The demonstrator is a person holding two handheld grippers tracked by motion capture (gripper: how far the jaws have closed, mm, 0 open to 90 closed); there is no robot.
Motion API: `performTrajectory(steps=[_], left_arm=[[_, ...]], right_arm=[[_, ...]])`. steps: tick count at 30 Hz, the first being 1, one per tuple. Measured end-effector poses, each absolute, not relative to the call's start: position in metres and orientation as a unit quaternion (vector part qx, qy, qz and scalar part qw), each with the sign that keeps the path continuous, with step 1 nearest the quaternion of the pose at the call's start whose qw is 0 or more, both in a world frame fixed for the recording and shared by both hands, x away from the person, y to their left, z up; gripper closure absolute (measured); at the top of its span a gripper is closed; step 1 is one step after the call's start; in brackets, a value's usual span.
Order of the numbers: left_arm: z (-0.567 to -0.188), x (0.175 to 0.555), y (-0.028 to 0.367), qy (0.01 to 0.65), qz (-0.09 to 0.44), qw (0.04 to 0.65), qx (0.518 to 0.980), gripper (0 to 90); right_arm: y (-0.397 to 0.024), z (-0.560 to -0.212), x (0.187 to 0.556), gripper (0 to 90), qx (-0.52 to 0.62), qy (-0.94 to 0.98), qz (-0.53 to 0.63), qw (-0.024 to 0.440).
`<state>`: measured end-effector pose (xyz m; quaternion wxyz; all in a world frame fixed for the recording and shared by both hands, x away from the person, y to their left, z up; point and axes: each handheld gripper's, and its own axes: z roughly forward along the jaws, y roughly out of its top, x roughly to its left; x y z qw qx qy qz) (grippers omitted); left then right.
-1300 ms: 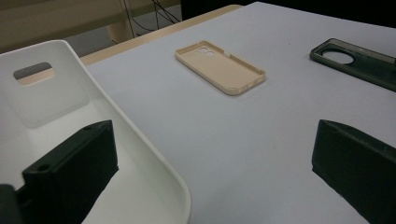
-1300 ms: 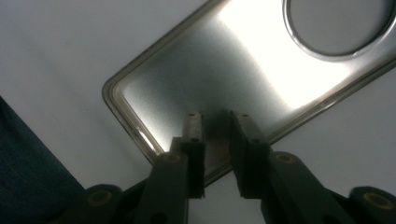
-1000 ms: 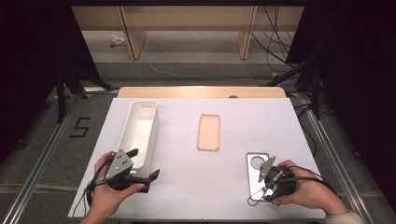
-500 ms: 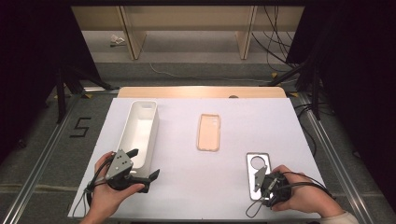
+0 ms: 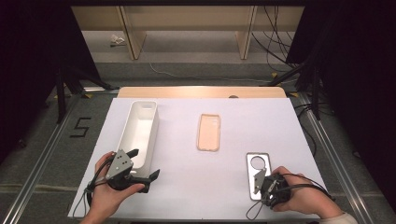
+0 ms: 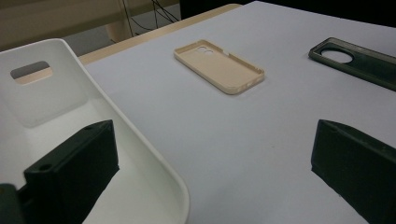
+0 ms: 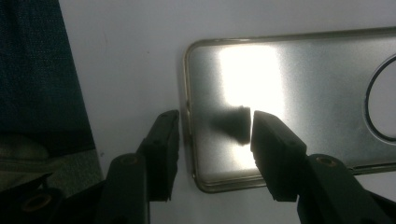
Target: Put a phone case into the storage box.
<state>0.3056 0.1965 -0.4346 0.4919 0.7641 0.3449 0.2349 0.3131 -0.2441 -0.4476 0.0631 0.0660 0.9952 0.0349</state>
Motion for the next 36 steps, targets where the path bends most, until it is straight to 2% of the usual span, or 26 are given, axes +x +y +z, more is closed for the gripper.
performTrajectory(steps=[8,16,36], left_arm=[[-0.434,0.306,0.197,0.344,0.235,0.492,0.764,0.2],[-0.435,0.305,0.196,0.343,0.235,0.492,0.765,0.3],[-0.435,0.305,0.195,0.342,0.233,0.491,0.766,0.7]], right_arm=[[-0.241,-0.45,0.312,58.5,0.061,0.996,0.03,0.061],[-0.238,-0.45,0.31,68.2,0.043,0.997,0.024,0.062],[-0.232,-0.45,0.304,80.4,0.017,0.998,0.01,0.066]])
